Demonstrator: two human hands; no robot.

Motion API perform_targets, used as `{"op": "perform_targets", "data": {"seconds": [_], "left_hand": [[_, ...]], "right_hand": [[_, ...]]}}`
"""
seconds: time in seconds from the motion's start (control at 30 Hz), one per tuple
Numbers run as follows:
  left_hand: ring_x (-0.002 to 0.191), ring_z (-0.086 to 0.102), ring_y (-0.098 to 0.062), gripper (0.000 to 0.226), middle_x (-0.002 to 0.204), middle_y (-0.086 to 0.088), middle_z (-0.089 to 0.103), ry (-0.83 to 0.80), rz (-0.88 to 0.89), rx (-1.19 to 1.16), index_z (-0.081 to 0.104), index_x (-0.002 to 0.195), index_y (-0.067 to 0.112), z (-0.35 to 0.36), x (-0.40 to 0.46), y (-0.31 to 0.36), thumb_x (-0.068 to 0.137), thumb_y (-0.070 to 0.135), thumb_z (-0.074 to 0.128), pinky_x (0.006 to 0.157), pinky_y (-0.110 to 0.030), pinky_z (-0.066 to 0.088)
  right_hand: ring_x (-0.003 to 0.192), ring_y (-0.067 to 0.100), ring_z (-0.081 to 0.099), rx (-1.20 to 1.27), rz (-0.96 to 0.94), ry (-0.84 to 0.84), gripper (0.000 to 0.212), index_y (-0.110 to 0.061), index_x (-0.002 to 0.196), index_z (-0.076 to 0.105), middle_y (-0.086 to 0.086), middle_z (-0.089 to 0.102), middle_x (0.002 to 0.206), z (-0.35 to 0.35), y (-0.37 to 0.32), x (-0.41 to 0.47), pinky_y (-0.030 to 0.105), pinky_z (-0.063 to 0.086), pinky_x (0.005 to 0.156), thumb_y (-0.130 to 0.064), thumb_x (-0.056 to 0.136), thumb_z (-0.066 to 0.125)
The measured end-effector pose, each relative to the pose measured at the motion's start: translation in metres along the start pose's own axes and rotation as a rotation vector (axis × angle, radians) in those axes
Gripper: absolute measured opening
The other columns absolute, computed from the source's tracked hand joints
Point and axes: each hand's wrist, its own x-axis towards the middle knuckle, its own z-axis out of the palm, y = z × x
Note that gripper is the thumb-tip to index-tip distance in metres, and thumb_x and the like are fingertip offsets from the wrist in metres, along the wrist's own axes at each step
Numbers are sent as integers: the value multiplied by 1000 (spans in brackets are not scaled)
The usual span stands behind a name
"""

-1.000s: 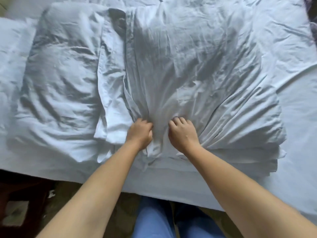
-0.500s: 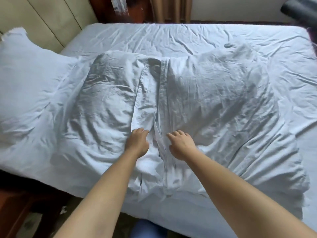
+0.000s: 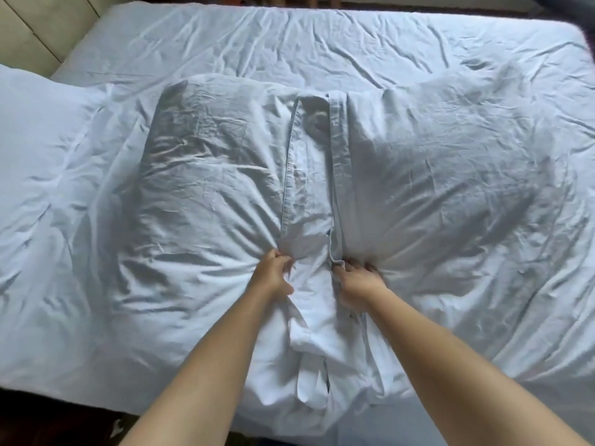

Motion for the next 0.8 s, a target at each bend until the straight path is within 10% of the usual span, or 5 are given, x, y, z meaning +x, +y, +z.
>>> {"op": "perform_targets", "data": {"seconds": [0.2,0.33,0.5,0.8], "left_hand": [[121,46,-23,74,131,-6,41,-83,23,51,48,139,14,-4,0,-1,71,10,76,103,-24,38],[128,45,-21,78,138,-3,39,-154,15,19,46,140,15,-12,-14,2,69,2,75,106,-27,39],[129,47,-18,63,142,-4,47,-96,-21,-24,49,137,20,-29,-54,10,79,-2,58,104,-28,41],[129,45,-20,57,145,-4,44,123,-122,39,46,139,20,-76,-127,-7,88,-1,32,102,-27,39]], "right_hand": [[132,27,41,-30,84,358,58,-10,133,54,11,46,144,29,-27,-22,47,30,106,-18,75,55],[145,25,14,-86,82,164,59,-15,151,23,7,14,159,20,-25,-37,42,9,116,-20,94,35],[145,19,15,70,-12,410,56,-14,147,27,1,27,153,-32,-37,-55,35,10,118,-13,92,36],[141,23,24,119,-130,341,54,-17,148,27,5,33,151,-59,-76,-89,36,23,113,-20,95,39]]}}
